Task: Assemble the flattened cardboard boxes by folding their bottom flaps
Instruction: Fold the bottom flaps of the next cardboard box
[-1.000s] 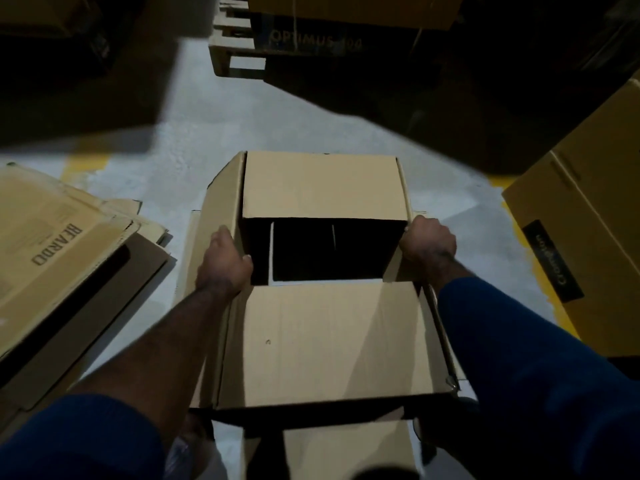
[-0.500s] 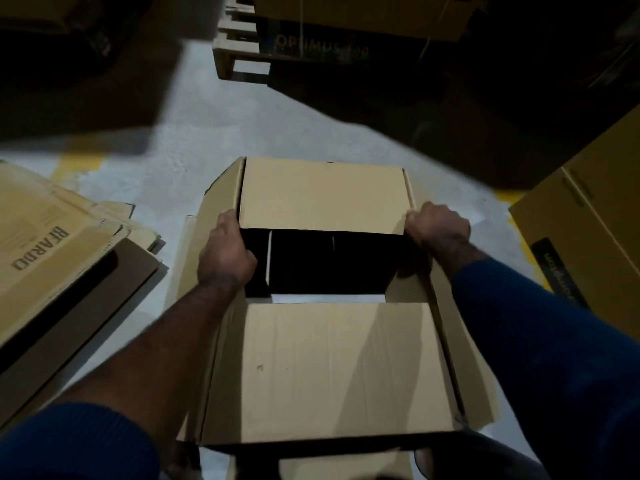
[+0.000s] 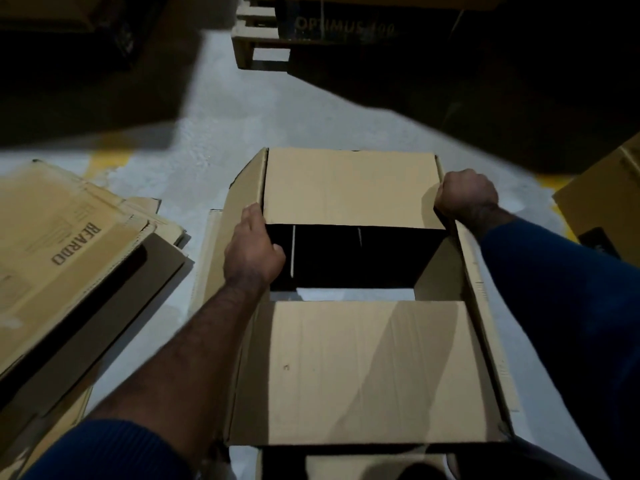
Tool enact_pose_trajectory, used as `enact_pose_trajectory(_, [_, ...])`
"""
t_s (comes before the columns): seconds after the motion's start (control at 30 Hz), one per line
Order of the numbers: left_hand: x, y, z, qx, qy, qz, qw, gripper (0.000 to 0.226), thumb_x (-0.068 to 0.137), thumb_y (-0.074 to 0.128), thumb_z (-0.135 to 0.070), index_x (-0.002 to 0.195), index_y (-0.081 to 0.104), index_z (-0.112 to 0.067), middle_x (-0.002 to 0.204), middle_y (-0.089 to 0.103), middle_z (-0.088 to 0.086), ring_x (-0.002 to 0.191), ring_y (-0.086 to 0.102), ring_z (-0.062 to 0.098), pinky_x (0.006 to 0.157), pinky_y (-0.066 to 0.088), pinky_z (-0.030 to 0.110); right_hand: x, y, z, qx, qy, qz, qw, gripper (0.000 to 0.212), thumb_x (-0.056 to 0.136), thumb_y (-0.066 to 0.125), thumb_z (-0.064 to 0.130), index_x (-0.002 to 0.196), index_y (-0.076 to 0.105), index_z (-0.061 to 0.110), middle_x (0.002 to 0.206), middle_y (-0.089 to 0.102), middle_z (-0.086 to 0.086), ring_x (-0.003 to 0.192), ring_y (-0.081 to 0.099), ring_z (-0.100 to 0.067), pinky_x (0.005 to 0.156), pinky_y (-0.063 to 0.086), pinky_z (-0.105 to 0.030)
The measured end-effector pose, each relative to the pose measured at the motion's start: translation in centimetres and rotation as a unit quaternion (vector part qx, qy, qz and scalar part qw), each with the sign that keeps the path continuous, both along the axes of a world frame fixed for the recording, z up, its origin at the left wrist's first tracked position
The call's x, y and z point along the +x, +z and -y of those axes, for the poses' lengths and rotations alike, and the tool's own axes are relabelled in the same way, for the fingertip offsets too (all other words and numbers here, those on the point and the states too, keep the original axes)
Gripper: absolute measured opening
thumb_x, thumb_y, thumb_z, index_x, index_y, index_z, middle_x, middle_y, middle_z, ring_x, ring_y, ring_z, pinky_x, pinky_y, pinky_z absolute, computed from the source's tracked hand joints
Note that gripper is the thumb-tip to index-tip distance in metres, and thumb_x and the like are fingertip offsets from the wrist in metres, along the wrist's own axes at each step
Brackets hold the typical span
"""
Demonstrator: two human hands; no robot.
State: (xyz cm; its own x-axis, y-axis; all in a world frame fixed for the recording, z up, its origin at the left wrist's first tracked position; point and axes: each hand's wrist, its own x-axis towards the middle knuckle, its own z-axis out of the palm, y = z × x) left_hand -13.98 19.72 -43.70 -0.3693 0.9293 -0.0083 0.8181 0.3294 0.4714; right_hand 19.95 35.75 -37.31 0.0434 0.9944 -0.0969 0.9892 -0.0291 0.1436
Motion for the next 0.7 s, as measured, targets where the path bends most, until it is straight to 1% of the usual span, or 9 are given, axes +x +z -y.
enact_pose_trajectory(0.13, [-0.2, 0.5, 0.1, -0.009, 0.0, 0.01, 1.0, 0.081, 0.082, 0.064, -0.016, 0.152, 0.024, -0.016, 0.156, 0.037, 0.004, 0.128, 0.051, 0.032, 0.099, 0.051, 0.049, -0.6, -0.4, 2.4, 0.033, -0.038, -0.032, 0.998, 0.036, 0.106, 0.038, 0.037, 0.108, 0.061, 0.01, 0.094, 0.062, -0.013, 0.08, 0.059, -0.03, 0.07, 0.045, -0.038])
enact_pose_trajectory(0.2, [0.0, 0.6, 0.1, -0.011, 0.001, 0.011, 1.0, 0.081, 0.082, 0.064, -0.015, 0.152, 0.024, -0.017, 0.156, 0.037, 0.004, 0.128, 0.051, 0.032, 0.099, 0.051, 0.05, -0.2, -1.2, 4.1, 0.016, -0.057, -0.018, 0.998, 0.049, 0.107, 0.034, 0.045, 0.101, 0.064, 0.007, 0.09, 0.064, -0.011, 0.078, 0.062, -0.029, 0.073, 0.05, -0.039])
enact_pose_trajectory(0.27, [0.0, 0.7, 0.2, -0.013, 0.006, 0.009, 1.0, 0.079, 0.082, 0.065, -0.016, 0.151, 0.026, -0.016, 0.154, 0.038, 0.005, 0.127, 0.052, 0.032, 0.098, 0.051, 0.05, 0.3, -1.8, 5.9, -0.004, -0.065, -0.001, 0.998, 0.055, 0.108, 0.031, 0.047, 0.098, 0.067, 0.007, 0.087, 0.064, -0.011, 0.078, 0.063, -0.03, 0.07, 0.048, -0.036])
enact_pose_trajectory(0.33, [0.2, 1.0, 0.3, -0.014, 0.012, 0.015, 1.0, 0.078, 0.082, 0.066, -0.016, 0.15, 0.027, -0.015, 0.152, 0.041, 0.007, 0.124, 0.054, 0.033, 0.097, 0.052, 0.049, 0.7, -1.7, 6.7, -0.006, -0.05, 0.012, 0.999, 0.052, 0.109, 0.032, 0.046, 0.101, 0.068, 0.008, 0.086, 0.06, -0.01, 0.08, 0.062, -0.031, 0.065, 0.045, -0.034])
enact_pose_trajectory(0.47, [0.2, 1.3, 0.6, -0.029, 0.013, 0.003, 1.0, 0.079, 0.083, 0.066, -0.017, 0.151, 0.025, -0.015, 0.155, 0.037, 0.007, 0.125, 0.052, 0.033, 0.098, 0.051, 0.049, 0.5, -1.2, 6.3, -0.019, -0.029, 0.022, 0.999, 0.044, 0.107, 0.039, 0.041, 0.104, 0.068, 0.008, 0.093, 0.063, -0.011, 0.09, 0.067, -0.035, 0.071, 0.055, -0.038])
enact_pose_trajectory(0.53, [0.5, 1.4, 0.7, -0.03, -0.013, -0.039, 0.999, 0.071, 0.084, 0.064, -0.019, 0.147, 0.032, -0.01, 0.156, 0.035, 0.012, 0.128, 0.048, 0.035, 0.099, 0.048, 0.052, 0.2, -1.2, 6.2, -0.012, -0.036, 0.02, 0.999, 0.04, 0.105, 0.043, 0.039, 0.103, 0.069, 0.008, 0.094, 0.065, -0.011, 0.089, 0.067, -0.034, 0.07, 0.053, -0.037])
enact_pose_trajectory(0.6, [0.9, 1.9, 1.1, 0.007, -0.049, -0.113, 0.992, 0.06, 0.083, 0.065, -0.019, 0.139, 0.046, -0.01, 0.152, 0.039, 0.015, 0.131, 0.045, 0.034, 0.099, 0.042, 0.054, 0.0, -1.5, 6.3, -0.005, -0.052, 0.014, 0.999, 0.044, 0.106, 0.042, 0.042, 0.102, 0.069, 0.008, 0.087, 0.063, -0.009, 0.08, 0.065, -0.031, 0.067, 0.049, -0.034])
enact_pose_trajectory(0.67, [1.3, 2.1, 1.8, 0.075, -0.087, -0.16, 0.98, 0.048, 0.078, 0.069, -0.018, 0.125, 0.059, -0.013, 0.136, 0.054, 0.012, 0.122, 0.05, 0.033, 0.095, 0.041, 0.051, -0.2, -1.4, 6.7, -0.006, -0.087, -0.008, 0.996, 0.05, 0.107, 0.037, 0.047, 0.103, 0.068, 0.008, 0.084, 0.06, -0.008, 0.078, 0.061, -0.028, 0.069, 0.046, -0.035])
enact_pose_trajectory(0.7, [1.6, 2.3, 2.2, 0.098, -0.105, -0.168, 0.975, 0.042, 0.076, 0.07, -0.018, 0.117, 0.063, -0.014, 0.125, 0.059, 0.011, 0.114, 0.053, 0.033, 0.092, 0.041, 0.048, -0.3, -1.1, 7.0, -0.003, -0.11, -0.03, 0.994, 0.051, 0.106, 0.037, 0.049, 0.107, 0.067, 0.008, 0.09, 0.062, -0.01, 0.082, 0.061, -0.029, 0.072, 0.045, -0.036])
